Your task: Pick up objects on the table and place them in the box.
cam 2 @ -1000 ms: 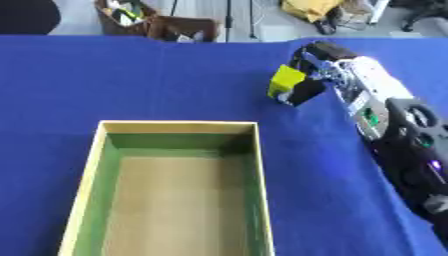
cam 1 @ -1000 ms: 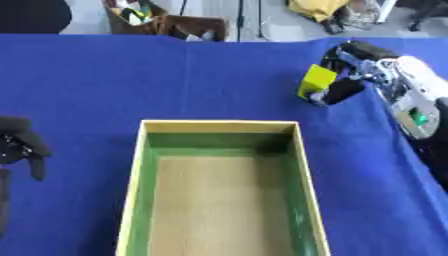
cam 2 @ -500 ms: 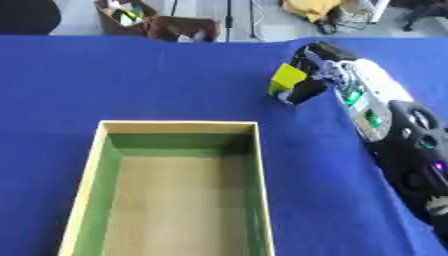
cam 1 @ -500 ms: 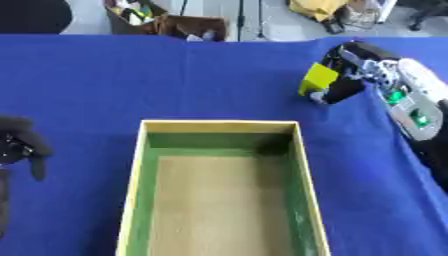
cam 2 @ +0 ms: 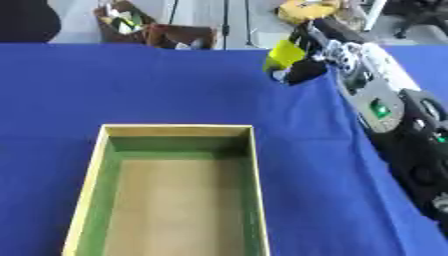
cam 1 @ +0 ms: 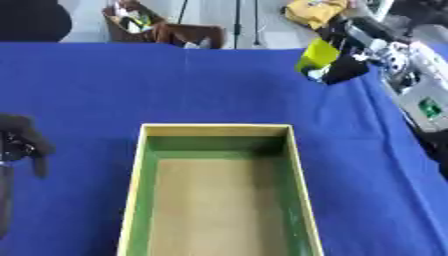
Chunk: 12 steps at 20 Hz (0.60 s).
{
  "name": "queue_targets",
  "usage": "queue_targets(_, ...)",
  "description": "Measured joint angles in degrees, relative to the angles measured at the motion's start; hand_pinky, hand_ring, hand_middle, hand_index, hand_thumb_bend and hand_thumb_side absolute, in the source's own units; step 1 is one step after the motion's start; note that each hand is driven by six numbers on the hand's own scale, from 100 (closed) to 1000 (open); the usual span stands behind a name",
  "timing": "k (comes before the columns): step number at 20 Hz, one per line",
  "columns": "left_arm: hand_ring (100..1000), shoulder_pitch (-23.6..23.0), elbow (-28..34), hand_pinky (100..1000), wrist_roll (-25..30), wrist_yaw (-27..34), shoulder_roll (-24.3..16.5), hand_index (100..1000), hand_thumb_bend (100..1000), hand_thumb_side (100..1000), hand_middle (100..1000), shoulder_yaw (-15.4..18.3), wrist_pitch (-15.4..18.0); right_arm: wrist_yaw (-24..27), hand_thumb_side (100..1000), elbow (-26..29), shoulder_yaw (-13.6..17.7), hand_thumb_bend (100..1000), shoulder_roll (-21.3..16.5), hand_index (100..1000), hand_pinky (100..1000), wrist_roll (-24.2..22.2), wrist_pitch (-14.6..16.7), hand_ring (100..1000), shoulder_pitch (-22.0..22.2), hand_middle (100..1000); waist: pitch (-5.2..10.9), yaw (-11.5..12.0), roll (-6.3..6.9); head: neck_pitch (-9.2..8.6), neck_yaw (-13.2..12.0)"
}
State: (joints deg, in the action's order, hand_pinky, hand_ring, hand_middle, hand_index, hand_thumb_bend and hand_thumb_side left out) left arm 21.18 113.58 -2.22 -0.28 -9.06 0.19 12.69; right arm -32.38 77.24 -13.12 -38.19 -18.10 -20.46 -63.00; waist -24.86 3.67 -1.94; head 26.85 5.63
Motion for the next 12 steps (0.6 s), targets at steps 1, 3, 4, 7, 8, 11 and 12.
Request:
queue_targets(1,430,-0.01,0.0,214,-0.02,0.17,-0.02,632,100,692,438,0.0,-0.03,0.91,100,1.61,-0.01,100,-0.32,224,348,-0.03,-0.43,470,0.06,138,0.34,-0.16,-0.04,0.23,-0.07)
queue_targets(3,431,-0.04,0.0,216,-0.1,0.47,-0.03,632,100,689,438,0.01,-0.12,2.49,100,4.84,-0.35,100,-1.04,223,348,-0.18,-1.11,470,0.57,138,1.01,-0.24,-0.2,0.54,-0.28)
queue_targets(4,431,-0.06,0.0,217,-0.15,0.61,-0.05,631,100,687,438,0.01,-0.17,3.11,100,6.76,-0.78,100,-1.3,223,350,-0.31,-1.27,470,0.82,139,1.45,-0.34,-0.31,0.8,-0.41)
queue_targets(7,432,-0.09,0.0,219,-0.33,1.02,-0.25,631,100,684,438,0.02,-0.35,4.07,100,13.35,-2.7,100,-2.12,225,357,-1.13,-1.58,472,1.92,139,3.07,-0.51,-0.51,1.4,-0.66)
queue_targets(8,432,-0.1,0.0,221,-0.47,1.16,-0.44,630,100,678,438,0.03,-0.45,4.25,100,15.8,-3.44,100,-2.25,225,359,-1.69,-1.59,469,2.28,139,3.5,-0.52,-0.61,1.67,-0.74)
queue_targets(11,433,-0.38,0.0,223,-1.19,1.52,-0.55,630,100,676,439,0.45,-0.86,4.68,100,23.23,-5.48,100,-2.26,226,361,-4.06,-1.59,468,3.32,141,4.55,-0.59,-0.81,2.31,-0.93)
queue_targets(12,433,-0.51,0.0,224,-1.52,1.63,-0.56,629,100,676,439,0.65,-1.04,4.74,100,25.54,-6.02,100,-2.1,226,359,-4.92,-1.61,466,3.63,140,4.94,-0.67,-0.87,2.38,-0.99)
